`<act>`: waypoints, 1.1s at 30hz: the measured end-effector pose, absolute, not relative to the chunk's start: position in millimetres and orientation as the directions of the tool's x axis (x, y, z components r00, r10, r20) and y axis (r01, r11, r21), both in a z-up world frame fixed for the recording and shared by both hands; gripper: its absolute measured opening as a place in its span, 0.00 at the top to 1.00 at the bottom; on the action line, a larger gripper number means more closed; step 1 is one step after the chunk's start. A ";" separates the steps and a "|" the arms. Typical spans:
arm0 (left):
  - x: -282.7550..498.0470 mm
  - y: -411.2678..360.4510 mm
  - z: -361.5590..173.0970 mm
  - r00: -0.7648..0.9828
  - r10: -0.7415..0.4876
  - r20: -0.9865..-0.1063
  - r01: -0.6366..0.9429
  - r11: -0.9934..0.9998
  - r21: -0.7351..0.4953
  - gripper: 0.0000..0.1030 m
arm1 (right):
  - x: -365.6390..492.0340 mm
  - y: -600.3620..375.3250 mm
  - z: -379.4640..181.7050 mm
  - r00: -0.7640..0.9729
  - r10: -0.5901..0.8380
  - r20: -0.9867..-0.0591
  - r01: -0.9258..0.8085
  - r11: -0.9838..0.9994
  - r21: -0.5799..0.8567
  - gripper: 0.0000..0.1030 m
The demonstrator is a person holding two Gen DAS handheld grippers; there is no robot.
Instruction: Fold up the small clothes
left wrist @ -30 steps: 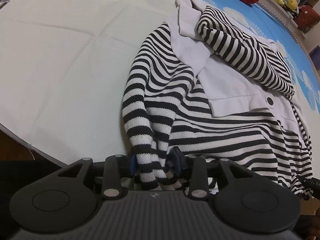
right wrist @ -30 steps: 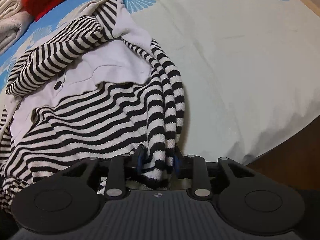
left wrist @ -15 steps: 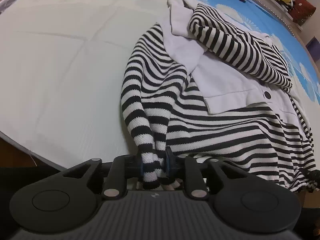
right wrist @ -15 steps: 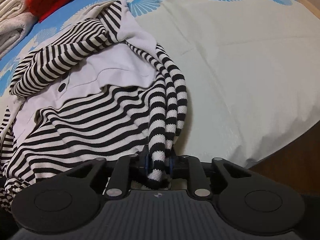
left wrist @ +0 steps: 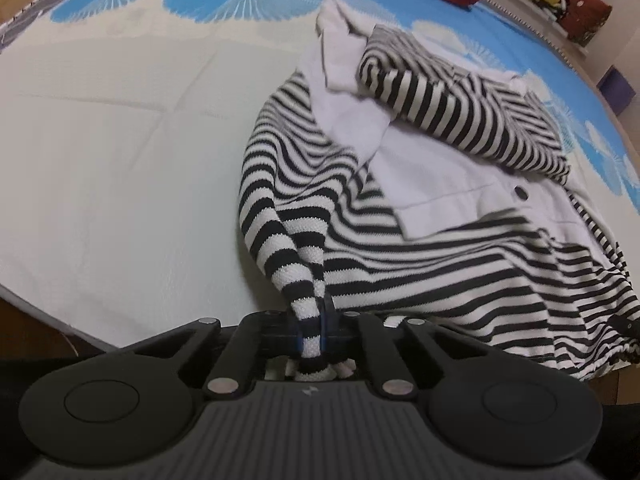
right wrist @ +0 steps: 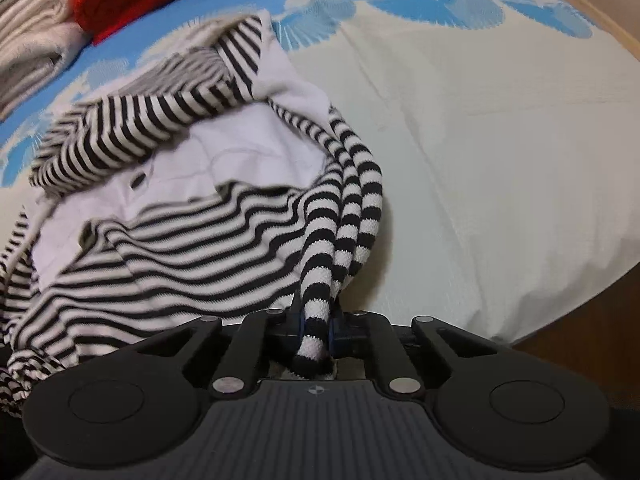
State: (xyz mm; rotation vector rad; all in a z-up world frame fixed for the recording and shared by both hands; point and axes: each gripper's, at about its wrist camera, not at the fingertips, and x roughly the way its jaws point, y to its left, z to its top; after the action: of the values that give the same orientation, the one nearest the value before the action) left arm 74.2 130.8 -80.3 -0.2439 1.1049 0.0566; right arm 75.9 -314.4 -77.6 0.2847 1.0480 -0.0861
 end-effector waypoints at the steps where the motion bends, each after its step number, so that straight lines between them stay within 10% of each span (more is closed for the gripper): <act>1: 73.4 132.6 -75.7 0.459 -0.085 -0.884 -0.166 0.970 -0.180 0.94 | 74.9 -316.3 -73.4 0.514 0.070 -0.855 0.210 0.956 0.204 0.92; 18: 25.4 196.0 55.8 0.585 -0.367 -0.724 -0.017 0.886 -0.463 0.94 | -10.8 -362.8 60.1 0.691 0.284 -0.664 0.111 0.867 0.486 0.93; 28: 211.8 214.3 -6.9 0.549 -0.360 -0.754 -0.167 0.837 -0.521 0.93 | 127.8 -374.0 30.0 0.651 0.319 -0.689 0.163 0.828 0.537 0.92; 33: 261.8 229.2 -59.2 0.546 -0.399 -0.736 -0.287 0.737 -0.612 0.70 | 227.6 -373.9 -20.8 0.628 0.304 -0.716 0.262 0.784 0.563 0.80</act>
State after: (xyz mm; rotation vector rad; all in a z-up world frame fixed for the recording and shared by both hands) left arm 261.8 229.2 -59.2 -0.7744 1.0183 -0.0747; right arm 227.6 -373.9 -20.8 0.6938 0.9107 0.0266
